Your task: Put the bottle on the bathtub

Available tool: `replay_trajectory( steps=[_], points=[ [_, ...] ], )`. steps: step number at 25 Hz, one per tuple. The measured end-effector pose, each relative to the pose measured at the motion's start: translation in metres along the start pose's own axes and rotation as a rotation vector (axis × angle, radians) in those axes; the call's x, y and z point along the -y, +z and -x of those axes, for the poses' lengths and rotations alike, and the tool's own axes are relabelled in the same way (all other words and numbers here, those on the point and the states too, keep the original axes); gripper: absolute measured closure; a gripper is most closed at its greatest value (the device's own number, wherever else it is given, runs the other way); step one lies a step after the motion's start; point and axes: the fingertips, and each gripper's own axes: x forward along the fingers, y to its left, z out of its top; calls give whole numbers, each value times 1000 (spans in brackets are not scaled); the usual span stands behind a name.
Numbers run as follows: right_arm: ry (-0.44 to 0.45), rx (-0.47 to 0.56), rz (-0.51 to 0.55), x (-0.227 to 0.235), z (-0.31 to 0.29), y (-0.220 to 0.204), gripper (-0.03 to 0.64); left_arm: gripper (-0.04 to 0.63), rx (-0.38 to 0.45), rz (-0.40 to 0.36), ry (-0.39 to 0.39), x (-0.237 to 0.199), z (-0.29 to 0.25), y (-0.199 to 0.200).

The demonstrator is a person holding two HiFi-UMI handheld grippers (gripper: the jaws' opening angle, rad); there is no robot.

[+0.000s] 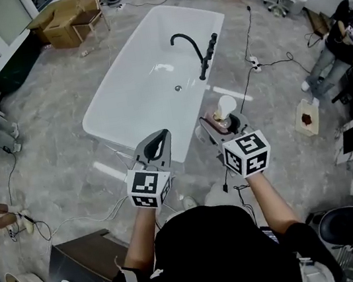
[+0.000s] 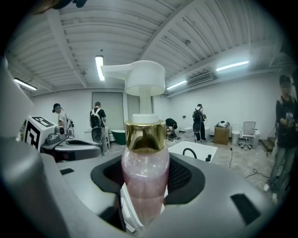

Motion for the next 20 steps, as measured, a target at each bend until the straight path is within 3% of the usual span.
replay_trajectory(
  steps=[9,20],
  points=[
    [11,-17,5,9,-24,2,387,583,-8,19,-10,-13,-25,-4],
    [40,-30,-4,53,-59,6,385,583,-41,17,-2,-18,-82,-3]
  ],
)
